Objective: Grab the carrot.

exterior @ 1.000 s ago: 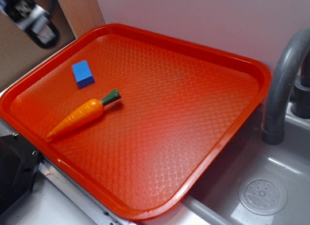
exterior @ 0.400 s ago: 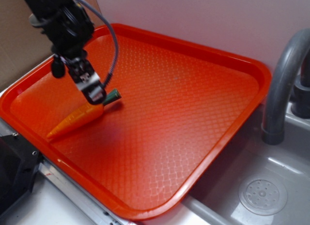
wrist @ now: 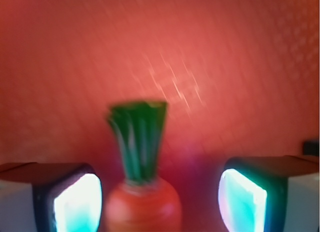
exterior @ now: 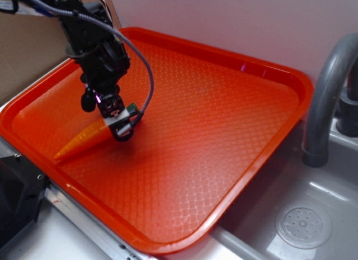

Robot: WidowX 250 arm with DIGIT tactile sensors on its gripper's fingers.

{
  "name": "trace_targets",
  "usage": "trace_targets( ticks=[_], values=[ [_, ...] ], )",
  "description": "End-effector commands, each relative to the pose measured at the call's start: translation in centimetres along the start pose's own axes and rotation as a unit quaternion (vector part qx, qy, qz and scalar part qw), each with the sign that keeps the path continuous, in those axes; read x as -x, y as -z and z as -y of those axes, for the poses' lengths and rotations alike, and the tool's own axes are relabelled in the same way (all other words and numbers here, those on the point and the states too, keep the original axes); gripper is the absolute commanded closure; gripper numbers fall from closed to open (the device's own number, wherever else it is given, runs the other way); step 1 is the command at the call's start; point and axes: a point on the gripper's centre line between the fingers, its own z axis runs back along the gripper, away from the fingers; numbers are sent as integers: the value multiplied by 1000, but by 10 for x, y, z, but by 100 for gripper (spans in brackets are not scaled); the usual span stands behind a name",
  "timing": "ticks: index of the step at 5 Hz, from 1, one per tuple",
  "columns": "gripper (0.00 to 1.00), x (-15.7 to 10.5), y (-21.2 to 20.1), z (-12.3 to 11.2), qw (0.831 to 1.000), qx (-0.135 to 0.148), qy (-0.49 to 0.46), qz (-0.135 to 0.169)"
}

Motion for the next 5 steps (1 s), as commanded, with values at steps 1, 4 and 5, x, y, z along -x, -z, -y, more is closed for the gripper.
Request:
trace_targets(
  ticks=[1, 4, 5],
  values=[
    [0, 11, 12, 6, 1000, -1, 23, -11],
    [100, 15, 17, 4, 1000, -10, 25, -14],
    [100, 8, -4, -4, 1000, -21, 18, -4]
  ],
)
